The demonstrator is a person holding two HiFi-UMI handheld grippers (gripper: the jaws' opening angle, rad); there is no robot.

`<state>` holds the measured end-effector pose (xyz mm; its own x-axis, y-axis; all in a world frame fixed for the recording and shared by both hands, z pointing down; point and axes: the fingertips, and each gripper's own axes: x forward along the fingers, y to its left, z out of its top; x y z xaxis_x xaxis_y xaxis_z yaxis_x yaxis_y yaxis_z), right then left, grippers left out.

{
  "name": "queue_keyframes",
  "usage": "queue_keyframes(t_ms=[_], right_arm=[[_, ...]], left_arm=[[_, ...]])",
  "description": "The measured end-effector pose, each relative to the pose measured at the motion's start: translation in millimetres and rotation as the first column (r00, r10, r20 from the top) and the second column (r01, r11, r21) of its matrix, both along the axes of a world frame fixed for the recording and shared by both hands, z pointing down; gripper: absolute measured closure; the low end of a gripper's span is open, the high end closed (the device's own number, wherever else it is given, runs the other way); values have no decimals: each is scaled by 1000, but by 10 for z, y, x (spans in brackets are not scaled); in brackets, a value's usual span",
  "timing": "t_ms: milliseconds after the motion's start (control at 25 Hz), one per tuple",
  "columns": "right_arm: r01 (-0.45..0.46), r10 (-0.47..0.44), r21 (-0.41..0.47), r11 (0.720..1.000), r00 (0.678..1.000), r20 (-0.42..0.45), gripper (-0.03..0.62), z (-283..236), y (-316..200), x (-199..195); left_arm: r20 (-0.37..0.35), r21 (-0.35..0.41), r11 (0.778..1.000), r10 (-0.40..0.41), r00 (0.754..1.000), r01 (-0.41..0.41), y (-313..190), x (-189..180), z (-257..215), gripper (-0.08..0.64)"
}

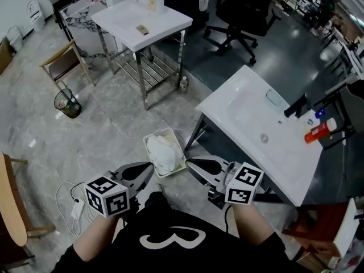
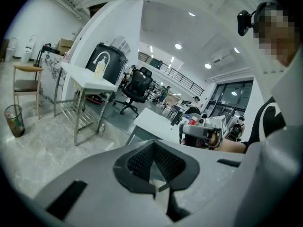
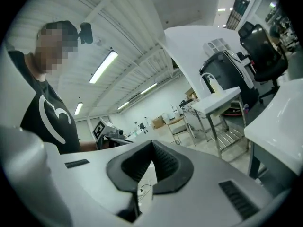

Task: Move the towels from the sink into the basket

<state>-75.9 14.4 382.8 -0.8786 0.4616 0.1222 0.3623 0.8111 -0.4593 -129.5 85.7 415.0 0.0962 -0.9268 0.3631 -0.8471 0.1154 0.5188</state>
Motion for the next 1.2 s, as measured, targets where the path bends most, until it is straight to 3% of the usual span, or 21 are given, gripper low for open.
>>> queue_keyframes(t_ms=[120,440,760,1200], right_arm=[[-31,30,62,998,999,15,589,-339,45,212],[-66,35,189,980,986,162,589,-1211,248,491],[-91,35,192,977,960,279,589,-1684,368,594],[-130,48,242,961,947,317,589,-1806,279,635]], left_arm=[[40,86,996,19,999,-22,48,245,-509,555],[182,268,962,11,983,-61,217,596,-1582,555],[245,315,943,29,969,-109,265,744,-1906,555],[293,342,932,18,956,-123,183,750,-1954,555]])
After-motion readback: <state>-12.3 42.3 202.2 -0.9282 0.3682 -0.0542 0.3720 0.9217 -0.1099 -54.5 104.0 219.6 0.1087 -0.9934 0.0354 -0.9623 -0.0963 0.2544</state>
